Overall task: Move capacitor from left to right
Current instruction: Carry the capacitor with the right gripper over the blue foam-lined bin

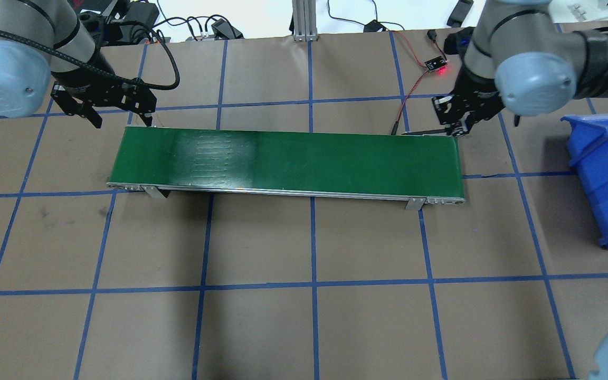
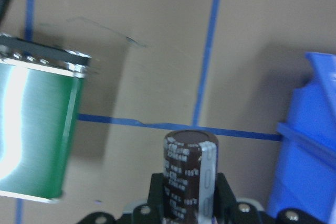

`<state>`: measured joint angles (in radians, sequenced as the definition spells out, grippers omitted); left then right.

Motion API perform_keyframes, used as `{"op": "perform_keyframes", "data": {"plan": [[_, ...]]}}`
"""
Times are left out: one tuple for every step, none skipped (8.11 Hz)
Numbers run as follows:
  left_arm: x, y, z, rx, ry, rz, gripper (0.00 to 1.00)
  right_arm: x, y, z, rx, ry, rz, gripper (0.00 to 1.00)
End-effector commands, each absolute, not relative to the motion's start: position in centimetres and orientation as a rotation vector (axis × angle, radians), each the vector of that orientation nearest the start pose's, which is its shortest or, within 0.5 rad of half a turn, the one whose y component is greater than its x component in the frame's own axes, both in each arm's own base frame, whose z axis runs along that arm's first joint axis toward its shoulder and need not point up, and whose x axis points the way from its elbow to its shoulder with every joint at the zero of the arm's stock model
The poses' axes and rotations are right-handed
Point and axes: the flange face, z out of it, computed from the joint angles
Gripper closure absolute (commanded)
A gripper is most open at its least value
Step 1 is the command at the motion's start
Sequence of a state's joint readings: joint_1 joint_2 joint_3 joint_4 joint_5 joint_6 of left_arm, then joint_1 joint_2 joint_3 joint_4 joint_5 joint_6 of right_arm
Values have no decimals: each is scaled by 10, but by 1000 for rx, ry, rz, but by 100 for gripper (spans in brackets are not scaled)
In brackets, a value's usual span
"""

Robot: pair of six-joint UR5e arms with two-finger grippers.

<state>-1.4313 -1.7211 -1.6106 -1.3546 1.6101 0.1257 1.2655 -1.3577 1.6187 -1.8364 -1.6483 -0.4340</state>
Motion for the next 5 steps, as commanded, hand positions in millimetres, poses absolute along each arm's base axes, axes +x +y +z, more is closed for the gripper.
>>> {"op": "perform_keyframes", "data": {"plan": [[-51, -563, 413, -22, 3098, -34, 0, -230, -533, 385, -456, 3187, 88, 97], [-52, -564, 412, -22, 3100, -32, 0, -278, -521, 369, -491, 3174, 65, 98], [-52, -564, 412, -22, 3100, -32, 0, -309, -522, 341, -501, 3174, 65, 98], [-52, -564, 412, -22, 3101, -35, 0, -320, -529, 301, -495, 3157, 87, 98], [-52, -564, 412, -22, 3100, -32, 0, -323, -533, 273, -496, 3170, 62, 98]]}}
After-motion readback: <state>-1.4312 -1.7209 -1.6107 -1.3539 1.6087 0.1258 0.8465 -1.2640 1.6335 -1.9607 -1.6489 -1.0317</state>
